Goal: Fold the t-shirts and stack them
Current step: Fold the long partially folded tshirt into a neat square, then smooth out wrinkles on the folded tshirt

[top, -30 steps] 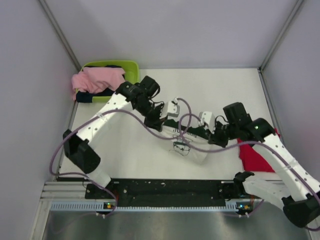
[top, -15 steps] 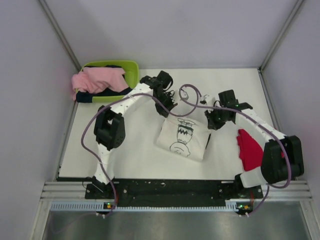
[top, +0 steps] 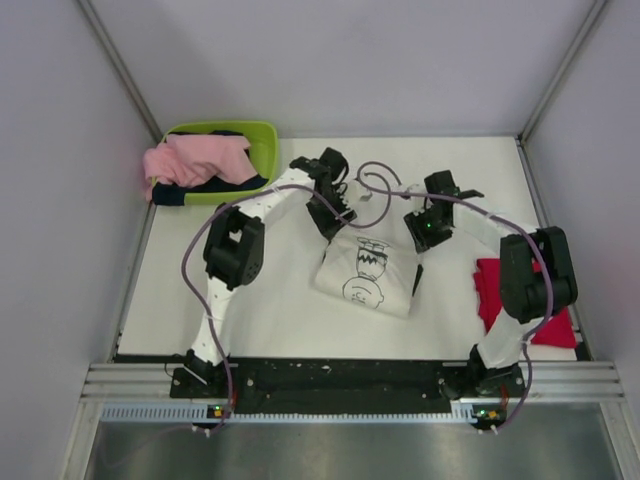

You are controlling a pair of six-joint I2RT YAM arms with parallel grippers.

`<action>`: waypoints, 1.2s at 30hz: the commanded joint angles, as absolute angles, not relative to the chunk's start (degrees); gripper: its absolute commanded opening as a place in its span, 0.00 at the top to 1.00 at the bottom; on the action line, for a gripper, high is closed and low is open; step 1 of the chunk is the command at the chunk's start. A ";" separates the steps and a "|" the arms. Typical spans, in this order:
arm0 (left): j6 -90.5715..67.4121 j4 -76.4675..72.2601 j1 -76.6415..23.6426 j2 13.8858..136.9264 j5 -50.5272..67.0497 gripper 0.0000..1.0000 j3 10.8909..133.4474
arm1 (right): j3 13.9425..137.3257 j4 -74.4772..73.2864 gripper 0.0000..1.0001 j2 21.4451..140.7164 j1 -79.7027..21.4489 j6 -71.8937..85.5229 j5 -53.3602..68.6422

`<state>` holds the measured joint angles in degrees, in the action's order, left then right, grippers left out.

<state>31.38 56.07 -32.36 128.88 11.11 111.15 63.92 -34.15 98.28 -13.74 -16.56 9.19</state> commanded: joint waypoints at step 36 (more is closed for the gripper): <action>12.05 44.57 -34.80 100.99 28.56 0.56 78.41 | 37.45 -23.56 0.09 68.37 -13.98 28.56 14.22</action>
<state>11.22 43.13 -35.33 107.00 27.59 76.88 38.02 -21.15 70.65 -14.70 28.58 13.13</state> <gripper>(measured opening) 0.394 0.860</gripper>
